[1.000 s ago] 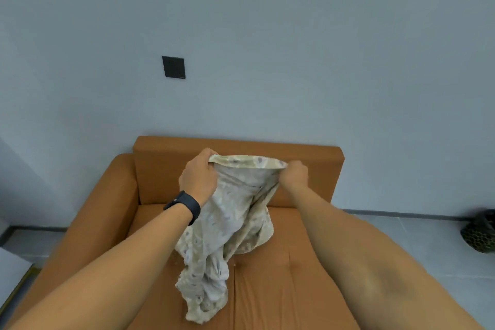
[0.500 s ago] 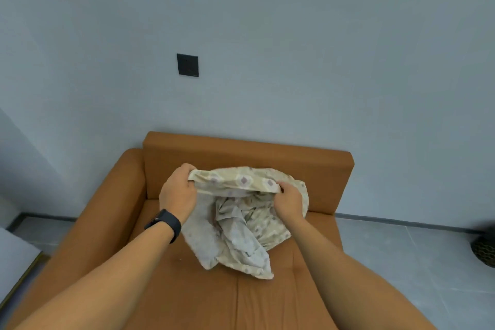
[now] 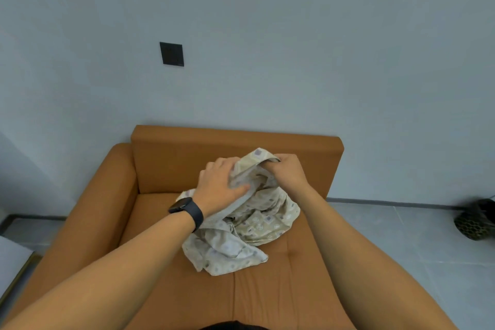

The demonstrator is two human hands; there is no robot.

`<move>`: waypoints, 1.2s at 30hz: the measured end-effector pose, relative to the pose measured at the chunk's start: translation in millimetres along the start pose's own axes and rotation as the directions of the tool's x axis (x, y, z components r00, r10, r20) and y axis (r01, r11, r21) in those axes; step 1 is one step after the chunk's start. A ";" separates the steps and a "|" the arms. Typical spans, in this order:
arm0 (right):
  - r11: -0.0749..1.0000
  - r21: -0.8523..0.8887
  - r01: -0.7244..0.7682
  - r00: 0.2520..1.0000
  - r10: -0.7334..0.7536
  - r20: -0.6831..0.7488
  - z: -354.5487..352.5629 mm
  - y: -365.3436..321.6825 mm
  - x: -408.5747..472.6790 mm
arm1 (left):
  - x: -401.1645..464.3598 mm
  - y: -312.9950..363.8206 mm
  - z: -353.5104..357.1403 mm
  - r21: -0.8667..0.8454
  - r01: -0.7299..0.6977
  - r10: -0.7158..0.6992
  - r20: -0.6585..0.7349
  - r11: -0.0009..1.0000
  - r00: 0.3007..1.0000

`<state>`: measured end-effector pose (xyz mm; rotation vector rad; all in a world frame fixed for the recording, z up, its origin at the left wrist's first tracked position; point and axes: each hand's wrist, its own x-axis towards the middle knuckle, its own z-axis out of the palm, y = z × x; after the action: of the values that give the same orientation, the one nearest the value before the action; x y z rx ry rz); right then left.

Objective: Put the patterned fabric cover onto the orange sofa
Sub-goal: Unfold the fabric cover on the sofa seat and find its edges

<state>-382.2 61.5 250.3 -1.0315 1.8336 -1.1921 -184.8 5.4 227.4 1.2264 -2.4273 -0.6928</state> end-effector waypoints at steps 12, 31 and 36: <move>0.874 -0.461 -0.153 0.895 -0.075 -0.440 -11.5 61.9 -16.0 | 14.2 33.5 -2.2 -0.251 -0.061 0.024 -0.149 0.966 0.989; 0.853 -0.512 -0.098 0.979 0.176 0.106 4.1 36.2 16.8 | 10.4 26.0 -69.8 -0.295 0.058 -0.126 -0.216 0.954 0.968; 0.953 -0.297 -0.054 0.960 0.131 0.246 63.8 45.3 -11.3 | -4.7 27.5 -54.4 -0.090 0.138 -0.156 -0.229 0.986 0.961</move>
<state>-332.7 59.5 188.7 -1.1865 1.8516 -0.7044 -173.2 8.5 287.3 1.3855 -2.1178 -0.6310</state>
